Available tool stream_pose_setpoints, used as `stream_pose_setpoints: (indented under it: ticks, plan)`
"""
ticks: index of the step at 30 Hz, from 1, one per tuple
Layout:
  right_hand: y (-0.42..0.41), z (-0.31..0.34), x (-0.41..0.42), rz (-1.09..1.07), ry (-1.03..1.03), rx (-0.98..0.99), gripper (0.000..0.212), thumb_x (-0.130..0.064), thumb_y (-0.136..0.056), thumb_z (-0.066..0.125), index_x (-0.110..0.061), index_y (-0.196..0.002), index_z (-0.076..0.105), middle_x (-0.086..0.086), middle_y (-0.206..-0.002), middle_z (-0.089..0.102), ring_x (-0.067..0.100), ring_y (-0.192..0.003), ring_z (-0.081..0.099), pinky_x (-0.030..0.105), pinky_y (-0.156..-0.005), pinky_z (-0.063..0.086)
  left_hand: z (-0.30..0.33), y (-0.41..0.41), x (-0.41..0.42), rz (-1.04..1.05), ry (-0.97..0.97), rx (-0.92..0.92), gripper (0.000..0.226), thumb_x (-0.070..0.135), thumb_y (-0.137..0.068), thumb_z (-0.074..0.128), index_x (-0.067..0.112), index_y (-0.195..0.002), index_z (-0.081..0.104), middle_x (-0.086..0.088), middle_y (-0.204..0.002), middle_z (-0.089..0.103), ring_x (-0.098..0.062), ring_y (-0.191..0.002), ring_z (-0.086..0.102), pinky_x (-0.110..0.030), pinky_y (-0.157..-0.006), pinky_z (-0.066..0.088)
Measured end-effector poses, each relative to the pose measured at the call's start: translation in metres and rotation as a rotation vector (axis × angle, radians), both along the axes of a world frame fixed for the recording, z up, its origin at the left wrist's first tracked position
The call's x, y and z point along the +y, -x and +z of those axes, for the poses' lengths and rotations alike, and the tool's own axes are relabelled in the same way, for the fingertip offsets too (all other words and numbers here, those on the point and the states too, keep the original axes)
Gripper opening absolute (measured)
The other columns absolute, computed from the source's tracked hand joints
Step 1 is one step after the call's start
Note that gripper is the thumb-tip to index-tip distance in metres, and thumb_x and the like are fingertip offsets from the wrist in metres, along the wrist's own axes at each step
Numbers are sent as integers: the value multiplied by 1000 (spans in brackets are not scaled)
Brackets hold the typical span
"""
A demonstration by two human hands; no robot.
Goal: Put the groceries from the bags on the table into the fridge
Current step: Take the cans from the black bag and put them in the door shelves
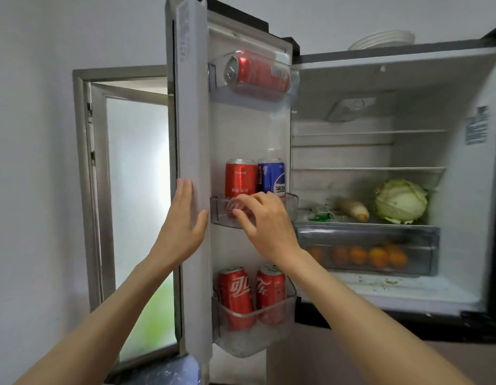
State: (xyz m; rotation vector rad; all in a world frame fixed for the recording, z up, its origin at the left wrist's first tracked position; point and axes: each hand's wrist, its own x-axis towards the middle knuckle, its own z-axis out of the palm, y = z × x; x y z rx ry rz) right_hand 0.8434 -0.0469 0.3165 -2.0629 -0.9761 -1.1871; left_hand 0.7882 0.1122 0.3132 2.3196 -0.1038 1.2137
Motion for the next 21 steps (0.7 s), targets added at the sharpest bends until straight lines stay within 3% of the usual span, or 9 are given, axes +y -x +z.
stream_pose_setpoints:
  ticks: [4, 10, 14, 18, 21]
  plan:
    - [5, -1, -6, 11, -38, 70, 36, -32, -86, 58, -7, -111, 63, 12, -101, 64, 26, -99, 56, 41, -101, 36, -3, 6, -6, -27, -22, -1, 69, 23, -96, 44, 16, -148, -2, 2, -156, -8, -7, -142, -3, -18, -110, 3]
    - [6, -3, -41, 49, -70, 144, 36, -35, -88, 59, -10, -114, 59, 7, -113, 60, 20, -109, 51, 38, -104, 37, -13, 15, -26, 24, -166, -40, 68, 24, -94, 47, 21, -147, 4, 4, -155, -4, -13, -143, -4, -36, -118, 8]
    - [4, -2, -75, 37, -52, 190, 30, -38, -92, 50, -14, -110, 55, 0, -108, 57, 13, -101, 52, 34, -89, 46, -13, 20, -44, 90, -333, -134, 60, 36, -91, 41, 23, -146, 20, 5, -153, 10, -16, -143, 3, -42, -116, 9]
    - [0, -1, -117, 14, -37, 243, 27, -31, -94, 48, -16, -116, 52, 1, -115, 58, 13, -102, 55, 27, -81, 43, -11, 18, -62, 96, -505, -205, 59, 43, -91, 34, 20, -145, 27, -1, -153, 20, -22, -144, 9, -50, -116, 12]
    - [-3, -1, -146, -10, -76, 320, 35, -27, -96, 46, -17, -129, 48, 4, -129, 55, 19, -116, 51, 26, -89, 38, -8, 16, -80, 183, -316, -232, 69, 44, -89, 39, 18, -147, 13, -3, -157, 6, -20, -144, 1, -47, -117, 4]
